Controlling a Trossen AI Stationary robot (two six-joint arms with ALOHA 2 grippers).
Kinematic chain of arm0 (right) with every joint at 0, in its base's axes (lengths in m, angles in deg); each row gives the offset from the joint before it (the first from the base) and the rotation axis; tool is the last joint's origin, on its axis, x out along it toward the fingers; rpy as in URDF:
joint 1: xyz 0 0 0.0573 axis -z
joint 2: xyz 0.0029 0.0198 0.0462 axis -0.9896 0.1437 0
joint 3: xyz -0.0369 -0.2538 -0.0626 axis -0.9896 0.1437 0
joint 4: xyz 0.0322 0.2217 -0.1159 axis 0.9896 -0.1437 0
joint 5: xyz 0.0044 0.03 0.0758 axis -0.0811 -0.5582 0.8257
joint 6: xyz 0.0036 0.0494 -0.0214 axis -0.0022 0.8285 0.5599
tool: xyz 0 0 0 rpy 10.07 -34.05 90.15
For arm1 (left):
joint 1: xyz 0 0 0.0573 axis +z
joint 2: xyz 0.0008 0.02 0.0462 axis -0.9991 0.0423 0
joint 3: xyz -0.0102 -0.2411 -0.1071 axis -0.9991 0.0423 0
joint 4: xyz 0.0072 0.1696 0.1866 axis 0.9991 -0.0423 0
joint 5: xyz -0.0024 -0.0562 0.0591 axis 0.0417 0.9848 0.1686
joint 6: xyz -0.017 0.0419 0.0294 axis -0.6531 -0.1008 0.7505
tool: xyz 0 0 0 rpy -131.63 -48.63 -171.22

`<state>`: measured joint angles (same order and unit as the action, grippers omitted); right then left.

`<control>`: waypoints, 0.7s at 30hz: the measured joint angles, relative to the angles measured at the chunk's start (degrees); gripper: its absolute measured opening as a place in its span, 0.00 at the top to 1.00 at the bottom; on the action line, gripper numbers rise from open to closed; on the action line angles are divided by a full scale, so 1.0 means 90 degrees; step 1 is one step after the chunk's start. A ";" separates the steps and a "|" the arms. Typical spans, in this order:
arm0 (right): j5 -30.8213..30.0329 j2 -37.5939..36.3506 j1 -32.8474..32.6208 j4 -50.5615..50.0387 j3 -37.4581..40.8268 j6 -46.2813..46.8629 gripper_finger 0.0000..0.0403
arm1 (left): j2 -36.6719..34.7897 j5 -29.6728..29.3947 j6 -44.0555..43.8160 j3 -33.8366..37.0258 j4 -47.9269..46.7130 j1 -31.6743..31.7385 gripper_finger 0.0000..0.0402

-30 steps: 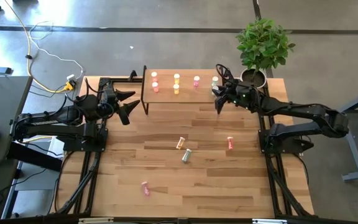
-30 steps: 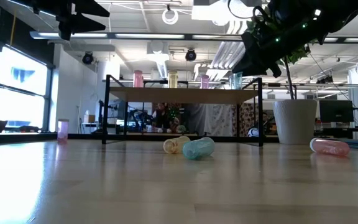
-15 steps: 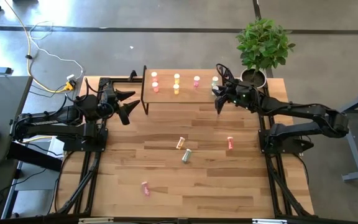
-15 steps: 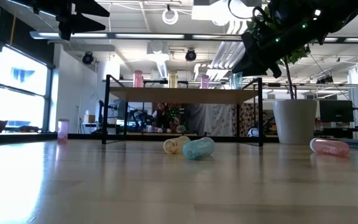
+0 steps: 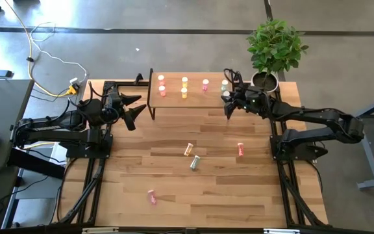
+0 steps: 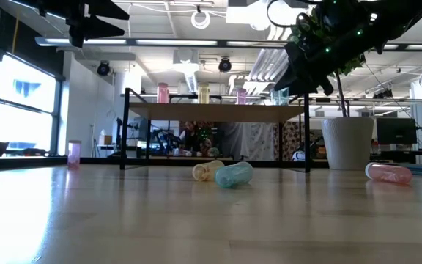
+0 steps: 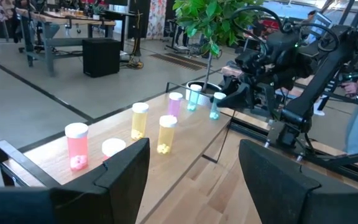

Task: Pick and place medicine bottles onto shelf by color
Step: Put the right blue pill bottle on the shelf aligned with the blue pill bottle, then put the top purple pill bottle on the shelf aligned with the purple pill bottle

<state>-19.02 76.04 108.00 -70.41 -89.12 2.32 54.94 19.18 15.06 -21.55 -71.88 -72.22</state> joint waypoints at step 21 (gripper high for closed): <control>-0.0036 -0.0300 -0.0005 0.0416 -0.0022 -0.0005 0.57 | 0.0002 0.0002 0.0002 0.0000 -0.0005 -0.0002 0.41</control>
<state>-19.34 73.34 107.96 -66.67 -89.32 2.28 54.96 19.20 15.08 -21.55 -71.92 -72.24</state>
